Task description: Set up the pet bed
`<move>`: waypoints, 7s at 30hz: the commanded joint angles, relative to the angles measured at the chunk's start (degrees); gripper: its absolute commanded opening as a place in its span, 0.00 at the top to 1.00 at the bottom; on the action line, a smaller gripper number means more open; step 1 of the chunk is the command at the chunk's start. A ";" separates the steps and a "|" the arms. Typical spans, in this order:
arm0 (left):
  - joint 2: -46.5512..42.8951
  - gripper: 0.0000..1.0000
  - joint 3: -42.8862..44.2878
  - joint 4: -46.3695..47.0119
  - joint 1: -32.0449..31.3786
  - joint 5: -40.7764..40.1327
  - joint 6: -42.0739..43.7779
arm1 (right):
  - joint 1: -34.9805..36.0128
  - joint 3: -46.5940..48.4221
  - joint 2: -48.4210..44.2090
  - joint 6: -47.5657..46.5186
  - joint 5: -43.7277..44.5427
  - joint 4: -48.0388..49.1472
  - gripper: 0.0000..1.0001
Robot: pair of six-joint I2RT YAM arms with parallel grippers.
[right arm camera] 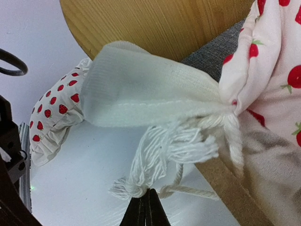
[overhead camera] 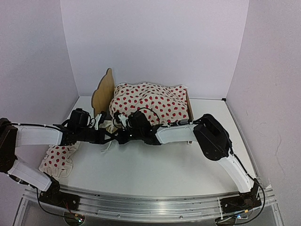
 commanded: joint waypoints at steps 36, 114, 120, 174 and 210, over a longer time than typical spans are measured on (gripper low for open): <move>18.88 0.55 -2.01 28.30 -0.90 -21.73 -17.12 | -1.55 -13.69 -11.30 7.35 -0.67 8.99 1.00; -1.22 0.57 2.78 -7.15 -1.13 -5.18 33.79 | -2.19 6.25 5.78 13.07 -10.16 10.67 1.00; -11.14 0.43 1.93 -18.48 -0.63 2.26 59.40 | -2.24 7.80 7.40 13.95 -9.82 11.52 1.00; 8.17 0.63 7.74 -2.56 14.56 8.55 100.00 | -1.65 8.22 8.77 8.85 -17.83 10.42 1.00; 12.11 1.00 11.14 -5.67 12.85 6.07 101.00 | -1.18 1.77 5.46 8.27 -9.40 10.69 0.85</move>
